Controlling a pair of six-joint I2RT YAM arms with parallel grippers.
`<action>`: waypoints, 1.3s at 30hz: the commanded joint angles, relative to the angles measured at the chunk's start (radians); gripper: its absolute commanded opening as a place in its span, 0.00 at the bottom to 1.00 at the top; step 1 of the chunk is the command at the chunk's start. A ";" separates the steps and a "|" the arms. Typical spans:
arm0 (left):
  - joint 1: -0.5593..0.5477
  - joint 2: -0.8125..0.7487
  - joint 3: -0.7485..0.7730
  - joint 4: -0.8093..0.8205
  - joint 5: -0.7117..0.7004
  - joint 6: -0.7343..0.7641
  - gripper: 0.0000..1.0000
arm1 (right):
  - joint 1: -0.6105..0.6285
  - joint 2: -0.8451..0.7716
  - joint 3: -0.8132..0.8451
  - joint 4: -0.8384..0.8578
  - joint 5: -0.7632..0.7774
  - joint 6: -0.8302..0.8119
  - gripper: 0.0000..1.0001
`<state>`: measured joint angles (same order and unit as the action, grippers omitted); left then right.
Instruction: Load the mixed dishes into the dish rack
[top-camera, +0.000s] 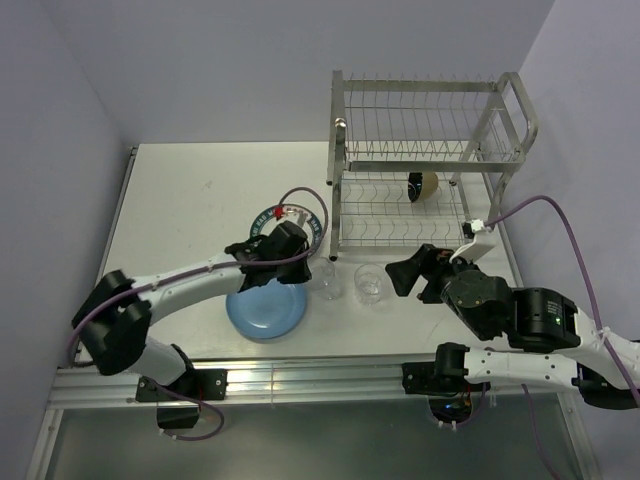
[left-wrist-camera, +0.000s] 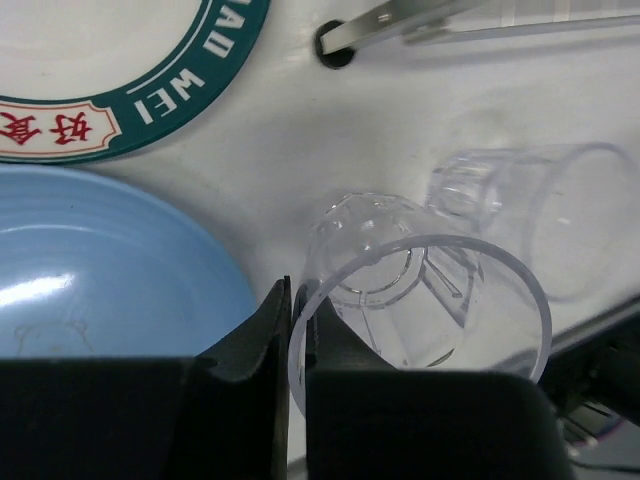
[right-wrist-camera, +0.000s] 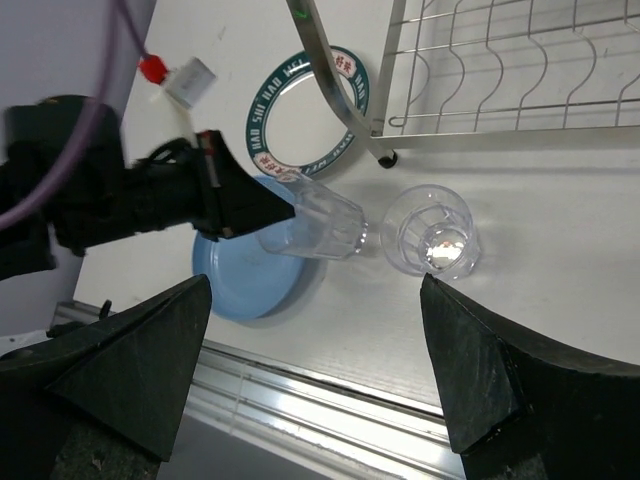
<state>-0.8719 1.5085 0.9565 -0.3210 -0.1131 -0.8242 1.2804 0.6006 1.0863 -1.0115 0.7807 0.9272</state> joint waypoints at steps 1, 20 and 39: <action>-0.006 -0.195 0.008 -0.003 0.012 0.013 0.00 | 0.004 0.011 0.011 0.022 -0.021 0.013 0.93; 0.007 -0.590 -0.093 0.769 0.722 -0.156 0.00 | 0.000 -0.177 -0.083 0.537 -0.527 -0.283 0.94; 0.005 -0.590 -0.183 1.082 0.673 -0.360 0.00 | 0.002 -0.085 -0.137 0.876 -0.736 -0.271 0.92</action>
<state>-0.8680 0.9501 0.7826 0.6930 0.6147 -1.1679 1.2804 0.4938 0.9699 -0.2726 0.0868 0.6666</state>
